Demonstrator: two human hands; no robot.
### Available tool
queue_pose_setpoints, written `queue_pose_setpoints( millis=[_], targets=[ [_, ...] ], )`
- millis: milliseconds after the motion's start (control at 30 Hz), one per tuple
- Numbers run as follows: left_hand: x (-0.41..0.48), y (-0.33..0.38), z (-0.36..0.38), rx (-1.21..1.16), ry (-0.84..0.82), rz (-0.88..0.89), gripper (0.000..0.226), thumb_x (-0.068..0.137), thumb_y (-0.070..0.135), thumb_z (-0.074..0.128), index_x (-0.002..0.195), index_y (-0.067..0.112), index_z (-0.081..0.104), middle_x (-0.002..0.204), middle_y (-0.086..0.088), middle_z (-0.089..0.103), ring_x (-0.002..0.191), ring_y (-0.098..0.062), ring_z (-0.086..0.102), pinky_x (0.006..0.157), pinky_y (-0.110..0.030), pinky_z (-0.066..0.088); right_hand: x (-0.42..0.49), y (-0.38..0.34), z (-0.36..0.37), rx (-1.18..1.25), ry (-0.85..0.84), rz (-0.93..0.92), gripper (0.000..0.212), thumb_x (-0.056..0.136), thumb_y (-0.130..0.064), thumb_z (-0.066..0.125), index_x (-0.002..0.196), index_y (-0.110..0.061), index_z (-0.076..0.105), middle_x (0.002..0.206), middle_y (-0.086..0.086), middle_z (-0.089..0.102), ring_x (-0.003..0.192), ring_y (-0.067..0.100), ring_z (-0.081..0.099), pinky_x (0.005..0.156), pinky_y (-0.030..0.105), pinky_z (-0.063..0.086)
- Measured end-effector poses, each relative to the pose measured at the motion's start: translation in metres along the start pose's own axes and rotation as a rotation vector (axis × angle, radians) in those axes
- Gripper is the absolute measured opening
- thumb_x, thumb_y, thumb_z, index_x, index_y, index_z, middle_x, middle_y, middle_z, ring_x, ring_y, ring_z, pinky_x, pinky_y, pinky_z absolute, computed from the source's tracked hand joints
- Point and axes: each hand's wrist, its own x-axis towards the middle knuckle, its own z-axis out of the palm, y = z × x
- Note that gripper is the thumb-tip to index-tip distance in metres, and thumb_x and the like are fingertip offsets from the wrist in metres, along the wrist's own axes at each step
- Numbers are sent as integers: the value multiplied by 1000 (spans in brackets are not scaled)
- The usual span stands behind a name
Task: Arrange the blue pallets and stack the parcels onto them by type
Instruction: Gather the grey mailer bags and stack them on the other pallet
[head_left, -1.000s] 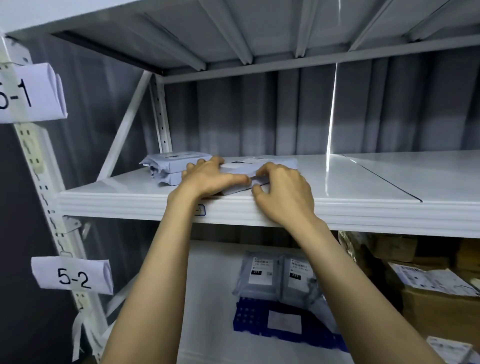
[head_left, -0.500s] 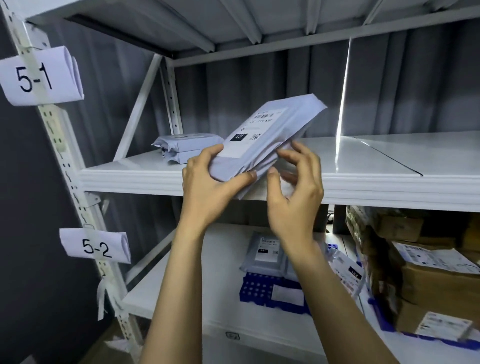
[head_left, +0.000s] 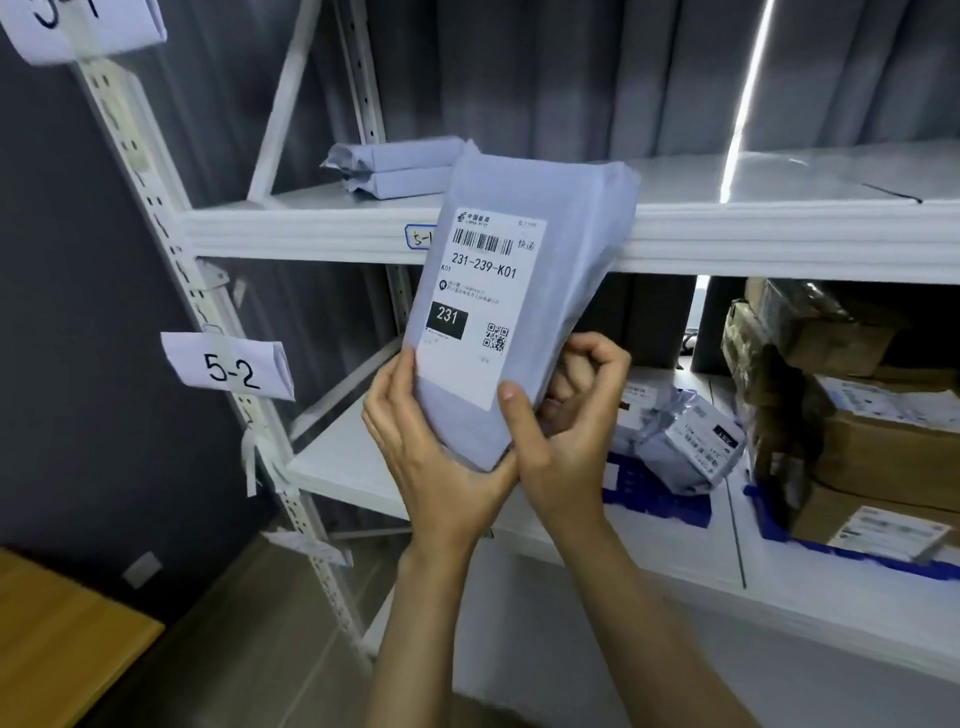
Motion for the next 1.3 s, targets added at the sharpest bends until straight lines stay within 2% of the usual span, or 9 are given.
queue_pose_setpoints(
  millis=[167, 400, 567, 733, 867, 1000, 1100, 1200, 1300],
  targets=[
    [-34, -37, 5, 46, 61, -76, 97, 77, 54, 64, 145, -3, 25, 141, -18, 33, 137, -29, 31, 108, -55, 33, -26, 31, -11, -157, -47, 86, 48, 76, -6, 70, 108, -24, 39, 102, 1, 62, 99, 14, 65, 76, 22, 53],
    [-79, -86, 13, 150, -133, -169, 111, 66, 52, 74, 147, -2, 20, 146, -16, 26, 139, -28, 25, 110, -53, 31, -51, 78, -38, -302, -1, 288, 46, 73, -6, 69, 101, -29, 41, 100, 4, 63, 91, 6, 66, 70, 19, 53],
    [-97, -98, 26, 189, -243, -252, 118, 59, 57, 78, 147, 7, 18, 146, -8, 26, 138, -25, 26, 106, -53, 38, -52, 103, -64, -308, 127, 484, 43, 80, 7, 67, 109, -13, 42, 100, -2, 58, 85, -6, 60, 69, 10, 48],
    [-92, -93, 48, 170, -276, -340, 118, 58, 64, 73, 146, 6, 20, 144, -11, 30, 136, -25, 29, 106, -49, 41, -40, 125, -80, -267, 284, 627, 44, 81, 0, 67, 112, -15, 40, 108, 4, 59, 100, 18, 62, 87, 31, 53],
    [-80, -100, 69, 127, -313, -427, 119, 59, 58, 77, 148, 10, 17, 147, -8, 26, 139, -22, 27, 109, -46, 38, -18, 136, -83, -136, 401, 727, 49, 81, 1, 66, 118, -13, 37, 109, 3, 59, 100, 16, 63, 91, 44, 54],
    [-59, -106, 89, -71, -380, -581, 96, 76, 23, 81, 149, 14, 20, 140, 0, 40, 126, -8, 46, 98, -28, 48, 7, 156, -84, -42, 485, 795, 68, 73, -4, 70, 133, -14, 38, 119, 5, 63, 109, 23, 64, 87, 50, 56],
    [-41, -115, 107, -161, -429, -570, 74, 86, 7, 68, 146, 19, 27, 125, 14, 48, 105, 6, 56, 83, -12, 51, 28, 166, -82, 52, 518, 872, 54, 80, 2, 65, 130, -11, 49, 118, 9, 66, 107, 27, 64, 82, 46, 58],
    [-24, -128, 127, -189, -475, -548, 70, 90, 9, 63, 150, 19, 28, 134, 6, 49, 113, -5, 56, 91, -13, 49, 52, 171, -79, 92, 556, 961, 38, 84, 3, 62, 121, -6, 56, 115, 15, 66, 101, 30, 65, 72, 37, 59],
    [-8, -136, 146, -218, -516, -563, 67, 92, 7, 60, 150, 14, 27, 135, 7, 43, 119, -4, 47, 88, 0, 39, 78, 184, -81, 58, 600, 1039, 35, 83, 1, 62, 118, 2, 57, 112, 20, 66, 94, 34, 66, 54, 31, 58]
  ],
)
